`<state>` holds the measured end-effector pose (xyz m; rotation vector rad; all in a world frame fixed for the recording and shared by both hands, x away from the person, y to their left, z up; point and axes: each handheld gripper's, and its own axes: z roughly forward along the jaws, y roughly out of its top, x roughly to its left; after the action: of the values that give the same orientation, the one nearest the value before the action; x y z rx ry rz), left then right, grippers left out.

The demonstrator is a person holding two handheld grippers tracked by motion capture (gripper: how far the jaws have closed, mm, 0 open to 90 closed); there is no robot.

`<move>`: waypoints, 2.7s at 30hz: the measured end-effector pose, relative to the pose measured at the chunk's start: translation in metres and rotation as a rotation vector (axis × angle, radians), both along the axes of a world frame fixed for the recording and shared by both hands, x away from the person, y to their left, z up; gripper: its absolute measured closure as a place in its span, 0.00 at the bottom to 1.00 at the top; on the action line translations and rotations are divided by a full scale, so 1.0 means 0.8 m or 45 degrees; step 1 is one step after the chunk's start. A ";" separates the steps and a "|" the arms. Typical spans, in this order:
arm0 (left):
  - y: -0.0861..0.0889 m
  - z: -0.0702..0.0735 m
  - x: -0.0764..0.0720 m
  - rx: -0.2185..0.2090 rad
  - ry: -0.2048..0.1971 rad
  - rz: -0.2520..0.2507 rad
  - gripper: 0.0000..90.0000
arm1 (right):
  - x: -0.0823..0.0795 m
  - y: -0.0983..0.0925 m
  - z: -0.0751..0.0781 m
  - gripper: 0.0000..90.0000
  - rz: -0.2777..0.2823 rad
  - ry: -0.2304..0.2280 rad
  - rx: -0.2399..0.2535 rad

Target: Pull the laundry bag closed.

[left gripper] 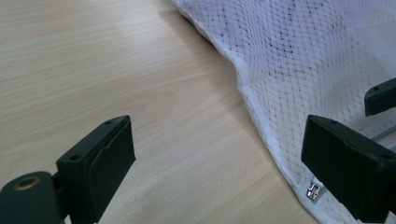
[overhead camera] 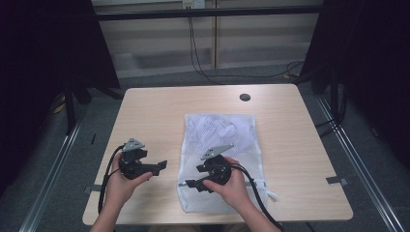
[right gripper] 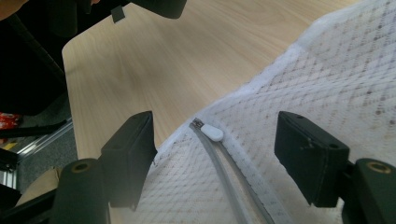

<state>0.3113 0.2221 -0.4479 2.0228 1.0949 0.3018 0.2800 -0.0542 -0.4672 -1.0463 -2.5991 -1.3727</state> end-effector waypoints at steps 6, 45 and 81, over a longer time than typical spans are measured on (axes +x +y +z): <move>0.000 0.001 -0.001 -0.006 -0.003 0.002 0.11 | 0.000 0.010 -0.005 0.36 -0.001 0.024 0.004; 0.001 0.001 -0.001 0.006 -0.013 0.006 0.11 | 0.009 0.027 -0.031 0.67 -0.052 0.165 0.011; 0.000 0.000 -0.001 0.014 -0.002 0.000 0.11 | 0.015 0.040 -0.045 0.87 -0.057 0.262 0.068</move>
<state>0.3109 0.2220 -0.4480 2.0319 1.0948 0.3102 0.2919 -0.0222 -0.5031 -1.1768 -2.3940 -1.2610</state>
